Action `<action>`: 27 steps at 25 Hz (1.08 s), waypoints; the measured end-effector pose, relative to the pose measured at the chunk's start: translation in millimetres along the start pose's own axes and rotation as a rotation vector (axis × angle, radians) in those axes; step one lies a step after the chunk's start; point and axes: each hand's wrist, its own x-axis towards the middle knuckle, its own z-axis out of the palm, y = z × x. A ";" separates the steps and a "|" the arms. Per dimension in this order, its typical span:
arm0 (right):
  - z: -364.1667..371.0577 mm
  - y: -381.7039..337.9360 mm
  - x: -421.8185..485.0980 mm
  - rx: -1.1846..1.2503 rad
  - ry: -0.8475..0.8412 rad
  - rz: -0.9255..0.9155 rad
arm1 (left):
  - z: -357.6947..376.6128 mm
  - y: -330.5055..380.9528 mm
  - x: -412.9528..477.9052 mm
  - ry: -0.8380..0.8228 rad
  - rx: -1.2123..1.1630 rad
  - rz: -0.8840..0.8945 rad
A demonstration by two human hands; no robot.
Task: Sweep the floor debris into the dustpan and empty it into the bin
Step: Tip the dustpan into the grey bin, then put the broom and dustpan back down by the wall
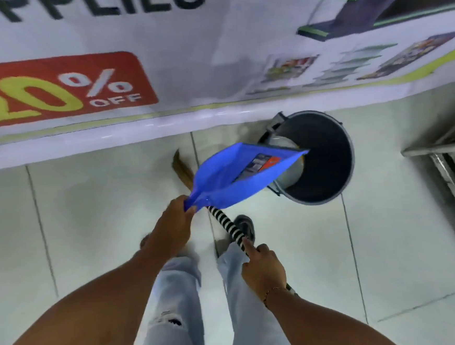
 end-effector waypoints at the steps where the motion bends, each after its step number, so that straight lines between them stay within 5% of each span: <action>1: 0.4 -19.9 1.7 -0.011 0.016 -0.014 | -15.8 -29.2 -11.7 0.051 -0.028 -0.061; 8: -19.4 -183.0 90.4 -0.175 0.153 -0.279 | -86.0 -187.4 -50.7 0.340 -0.296 -0.504; 16: -44.0 -310.5 340.2 -0.607 0.385 -0.512 | -20.2 -281.5 42.5 0.371 -0.423 -0.696; 21: -31.3 -313.5 403.8 -0.583 0.362 -0.461 | 3.4 -282.8 86.2 0.311 -0.395 -0.687; 27: -13.7 -189.8 269.3 0.014 0.291 -0.131 | -7.2 -201.6 92.4 0.121 -0.246 -0.577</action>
